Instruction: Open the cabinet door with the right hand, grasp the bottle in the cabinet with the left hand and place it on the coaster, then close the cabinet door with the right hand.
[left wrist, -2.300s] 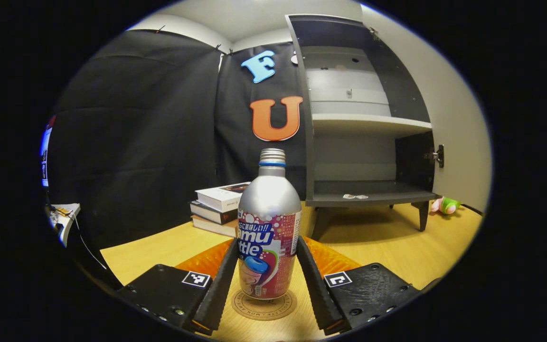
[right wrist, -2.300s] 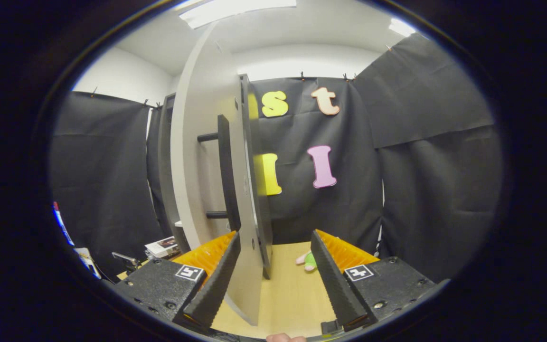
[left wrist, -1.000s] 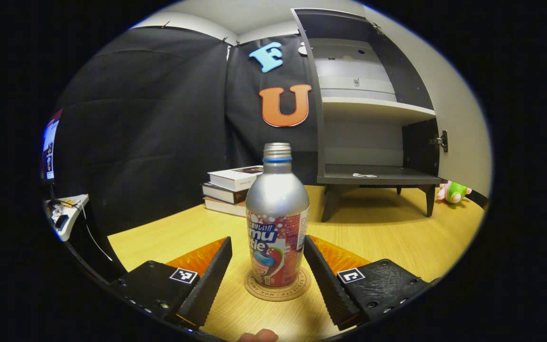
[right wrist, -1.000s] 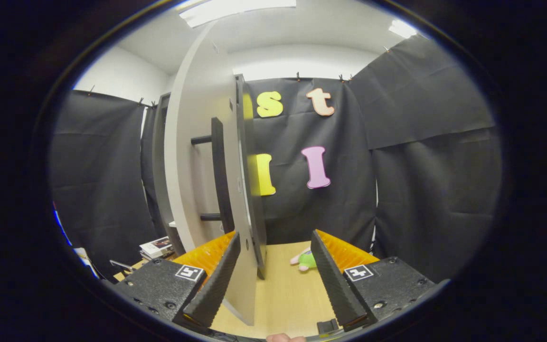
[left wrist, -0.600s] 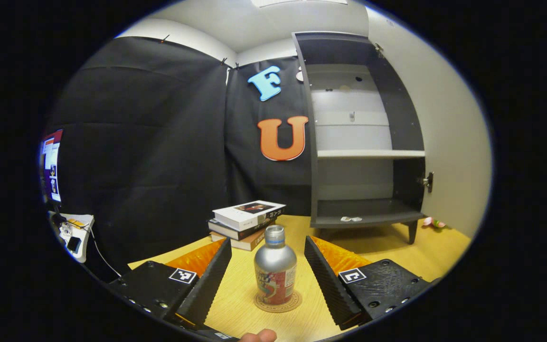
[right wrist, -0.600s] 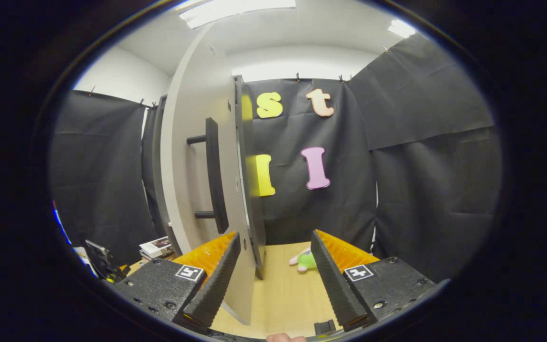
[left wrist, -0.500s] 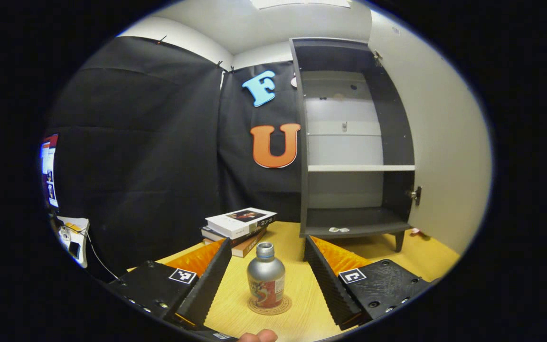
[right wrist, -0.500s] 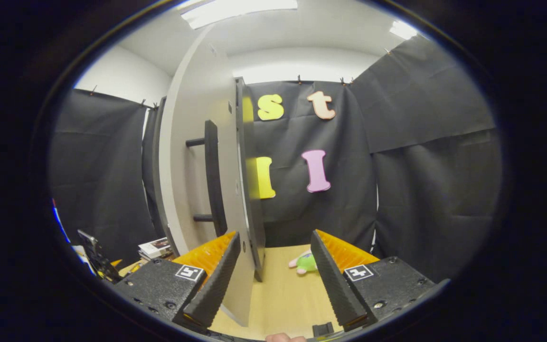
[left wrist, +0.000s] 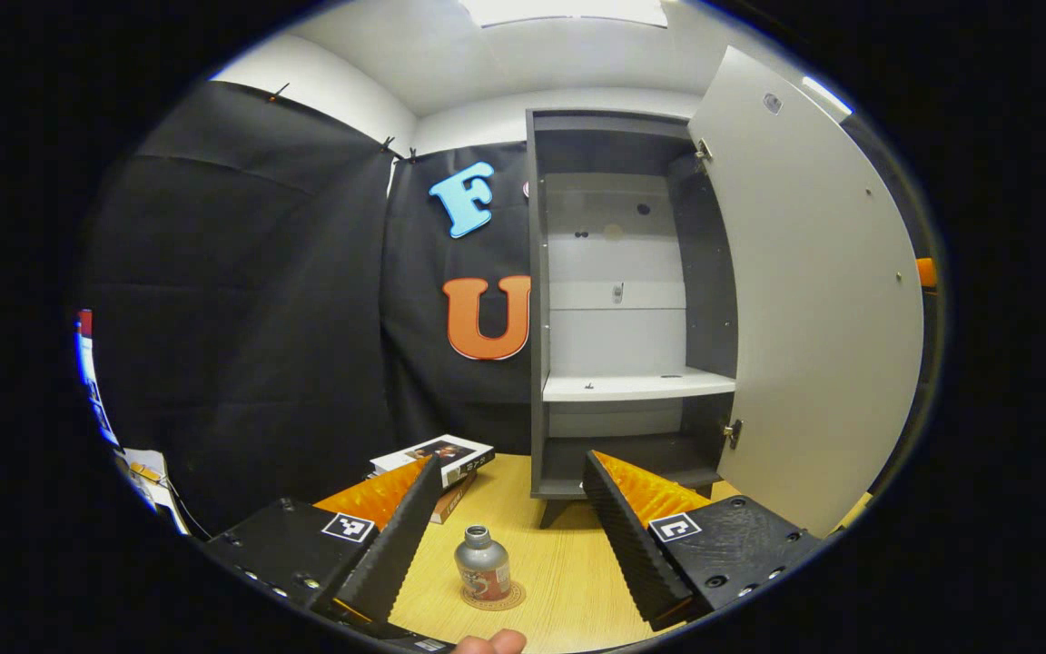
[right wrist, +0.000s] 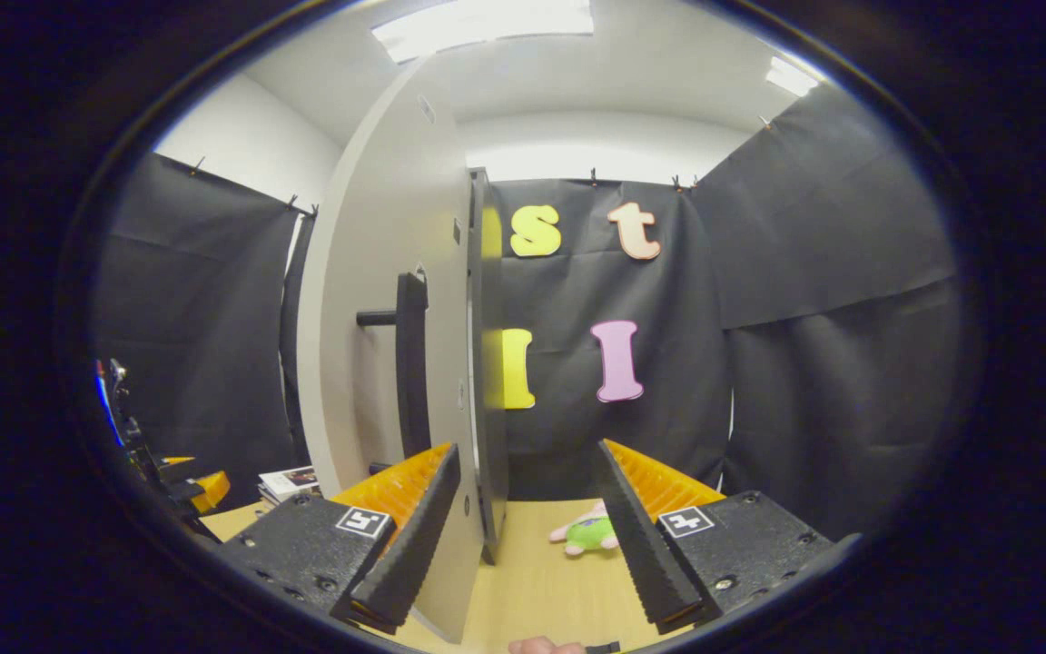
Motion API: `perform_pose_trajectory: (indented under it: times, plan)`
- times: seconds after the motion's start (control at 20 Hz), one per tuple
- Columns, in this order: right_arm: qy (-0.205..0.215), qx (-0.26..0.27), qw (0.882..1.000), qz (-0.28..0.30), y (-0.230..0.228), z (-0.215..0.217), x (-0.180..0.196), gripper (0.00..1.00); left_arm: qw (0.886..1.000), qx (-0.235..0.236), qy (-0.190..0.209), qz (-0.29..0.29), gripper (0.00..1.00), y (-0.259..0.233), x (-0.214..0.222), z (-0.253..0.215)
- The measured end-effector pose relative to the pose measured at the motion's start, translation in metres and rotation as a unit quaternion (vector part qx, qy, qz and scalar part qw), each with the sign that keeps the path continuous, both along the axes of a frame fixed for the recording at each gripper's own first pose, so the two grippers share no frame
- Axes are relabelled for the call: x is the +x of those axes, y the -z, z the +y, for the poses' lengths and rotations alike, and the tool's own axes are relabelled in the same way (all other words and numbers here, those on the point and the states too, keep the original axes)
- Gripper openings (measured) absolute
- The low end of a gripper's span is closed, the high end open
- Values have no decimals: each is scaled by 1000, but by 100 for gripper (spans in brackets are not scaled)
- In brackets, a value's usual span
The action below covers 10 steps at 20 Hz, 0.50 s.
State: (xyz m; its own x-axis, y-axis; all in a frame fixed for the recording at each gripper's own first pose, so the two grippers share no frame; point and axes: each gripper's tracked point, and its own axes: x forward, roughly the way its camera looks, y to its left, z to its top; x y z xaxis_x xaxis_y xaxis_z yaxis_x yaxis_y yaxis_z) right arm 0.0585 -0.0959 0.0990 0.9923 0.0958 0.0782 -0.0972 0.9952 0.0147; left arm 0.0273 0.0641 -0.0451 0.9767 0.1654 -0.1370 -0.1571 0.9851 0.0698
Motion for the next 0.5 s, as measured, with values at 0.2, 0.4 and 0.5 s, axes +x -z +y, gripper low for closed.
perform_pose_trajectory:
  times: [0.2, 0.4, 0.5]
  plan:
    - [-5, -7, 1000, -15, -6, 1, 10, 93, 1000, -2, -3, -22, 94, -33, -2, 0]
    - [-45, 45, 998, 9, 1, 19, 12, 89, 1000, -2, 2, -31, 94, -44, -10, -4]
    - [-52, 49, 997, 11, -2, 26, 14, 89, 1000, -2, 7, -29, 94, -43, -13, -6]
